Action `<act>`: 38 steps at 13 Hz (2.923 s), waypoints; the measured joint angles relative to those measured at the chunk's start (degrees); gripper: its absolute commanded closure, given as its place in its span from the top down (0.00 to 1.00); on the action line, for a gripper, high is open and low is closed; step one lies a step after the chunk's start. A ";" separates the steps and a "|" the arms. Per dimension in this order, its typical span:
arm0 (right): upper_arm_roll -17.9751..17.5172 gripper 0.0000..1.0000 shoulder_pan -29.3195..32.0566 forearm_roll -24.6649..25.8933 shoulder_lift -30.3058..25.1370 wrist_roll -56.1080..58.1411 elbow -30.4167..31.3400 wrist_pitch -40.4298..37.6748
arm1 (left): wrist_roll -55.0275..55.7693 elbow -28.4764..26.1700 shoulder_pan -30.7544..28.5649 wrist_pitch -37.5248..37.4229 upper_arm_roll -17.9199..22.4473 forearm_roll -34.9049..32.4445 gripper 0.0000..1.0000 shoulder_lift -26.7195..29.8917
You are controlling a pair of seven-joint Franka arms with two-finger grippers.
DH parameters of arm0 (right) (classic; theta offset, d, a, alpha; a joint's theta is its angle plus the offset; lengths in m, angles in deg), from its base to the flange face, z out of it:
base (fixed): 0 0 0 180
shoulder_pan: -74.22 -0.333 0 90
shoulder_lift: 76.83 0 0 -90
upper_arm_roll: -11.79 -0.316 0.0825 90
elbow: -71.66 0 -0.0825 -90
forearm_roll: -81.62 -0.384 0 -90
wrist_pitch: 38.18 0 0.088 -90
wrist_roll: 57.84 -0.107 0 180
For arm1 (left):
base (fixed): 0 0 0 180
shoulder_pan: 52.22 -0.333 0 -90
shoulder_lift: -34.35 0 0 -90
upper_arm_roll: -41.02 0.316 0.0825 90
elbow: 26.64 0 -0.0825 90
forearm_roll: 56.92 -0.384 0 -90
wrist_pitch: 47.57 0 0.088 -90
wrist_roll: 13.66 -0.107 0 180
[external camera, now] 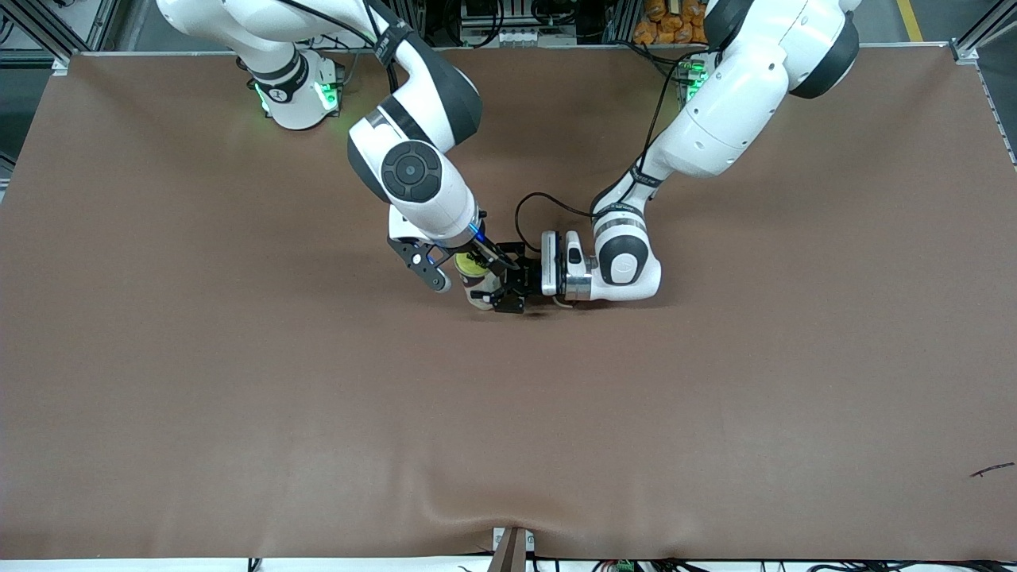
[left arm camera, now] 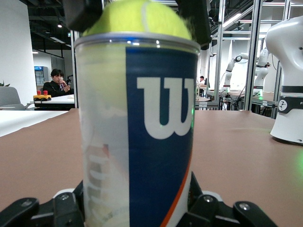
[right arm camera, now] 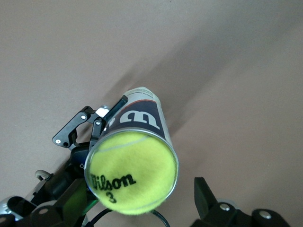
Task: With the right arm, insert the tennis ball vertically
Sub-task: 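Release the ball into the can and raise the right gripper, then open the left gripper and withdraw it from the can while the right gripper retracts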
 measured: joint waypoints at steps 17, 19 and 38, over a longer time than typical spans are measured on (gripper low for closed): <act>1.29 1.00 22.87 2.55 -4.59 44.79 -5.11 -18.11 | -0.12 -1.66 -2.36 0.14 0.31 0.08 1.00 -1.16; 1.27 1.00 28.18 2.49 -7.27 54.33 -3.38 -19.80 | -0.12 -3.59 -3.23 -0.76 0.31 0.05 1.00 -0.05; 7.76 1.00 35.49 5.09 -29.43 78.90 0.38 -34.26 | 28.86 -13.68 -29.36 -11.36 0.32 -49.60 1.00 17.83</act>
